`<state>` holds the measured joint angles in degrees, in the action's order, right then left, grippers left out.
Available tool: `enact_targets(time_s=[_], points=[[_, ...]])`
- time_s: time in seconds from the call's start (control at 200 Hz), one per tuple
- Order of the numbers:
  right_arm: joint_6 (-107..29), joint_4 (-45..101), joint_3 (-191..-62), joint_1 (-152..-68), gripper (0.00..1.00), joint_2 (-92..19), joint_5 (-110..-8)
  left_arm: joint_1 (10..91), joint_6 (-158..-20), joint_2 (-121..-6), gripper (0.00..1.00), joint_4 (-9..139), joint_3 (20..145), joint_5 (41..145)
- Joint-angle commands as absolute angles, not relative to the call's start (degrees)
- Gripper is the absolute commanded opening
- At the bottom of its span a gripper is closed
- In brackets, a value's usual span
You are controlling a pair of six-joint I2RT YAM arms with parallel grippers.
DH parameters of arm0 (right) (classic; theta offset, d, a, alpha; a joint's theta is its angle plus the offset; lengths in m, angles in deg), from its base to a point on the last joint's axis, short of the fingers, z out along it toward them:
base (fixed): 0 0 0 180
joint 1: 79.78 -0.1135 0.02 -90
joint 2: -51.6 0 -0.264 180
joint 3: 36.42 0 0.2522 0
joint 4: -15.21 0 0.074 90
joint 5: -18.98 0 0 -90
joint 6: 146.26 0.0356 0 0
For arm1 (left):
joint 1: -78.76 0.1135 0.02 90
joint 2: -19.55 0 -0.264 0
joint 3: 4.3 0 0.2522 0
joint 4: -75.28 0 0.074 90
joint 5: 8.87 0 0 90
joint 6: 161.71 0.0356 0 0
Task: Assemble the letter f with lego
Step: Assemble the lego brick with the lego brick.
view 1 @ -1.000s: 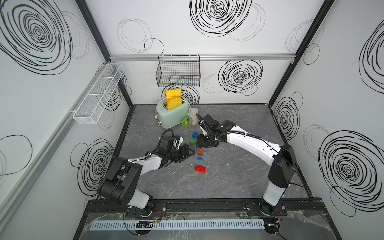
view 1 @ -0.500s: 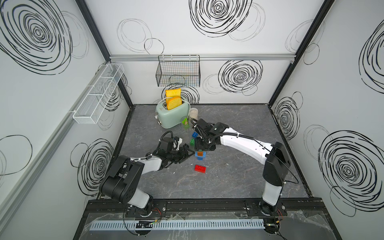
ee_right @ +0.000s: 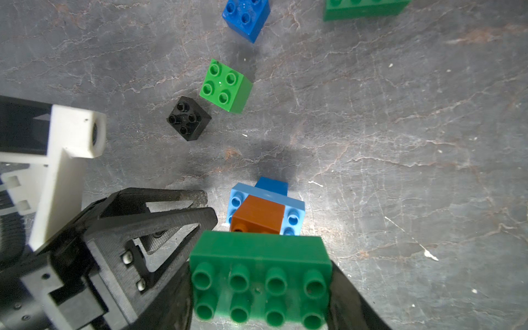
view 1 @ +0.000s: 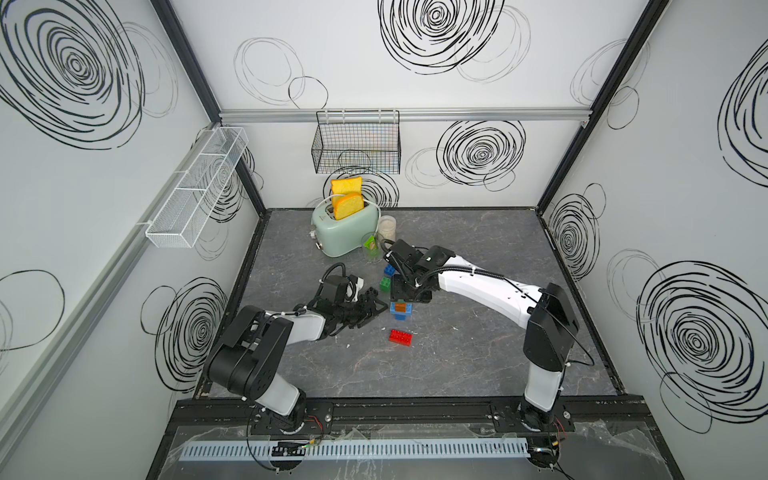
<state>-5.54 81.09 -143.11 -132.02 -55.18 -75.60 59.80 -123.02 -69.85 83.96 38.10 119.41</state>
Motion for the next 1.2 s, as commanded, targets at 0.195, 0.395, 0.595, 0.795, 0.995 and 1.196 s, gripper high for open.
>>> enact_targets(time_s=[0.195, 0.395, 0.595, 0.795, 0.995, 1.196], points=[[-1.6, 82.8, -142.5, -132.9, 0.53, -56.2, -77.8, 60.6, -124.5, -70.4, 0.57, 86.7, 38.9, 119.5], [-0.8, 83.1, -142.1, -133.1, 0.54, -56.6, -78.7, 61.5, -125.0, -70.4, 0.56, 87.3, 38.2, 120.0], [-0.5, 83.7, -141.8, -133.2, 0.54, -56.9, -79.2, 61.9, -125.5, -70.4, 0.55, 87.7, 37.8, 120.1], [0.2, 84.3, -141.0, -133.5, 0.54, -56.8, -79.5, 62.4, -125.7, -70.2, 0.54, 87.6, 37.4, 119.9], [1.1, 84.1, -139.4, -134.1, 0.53, -56.9, -79.7, 62.7, -125.7, -69.2, 0.53, 86.6, 37.2, 119.1], [2.1, 82.4, -136.9, -134.6, 0.53, -56.9, -78.9, 63.4, -125.4, -68.2, 0.52, 85.3, 36.9, 118.4]])
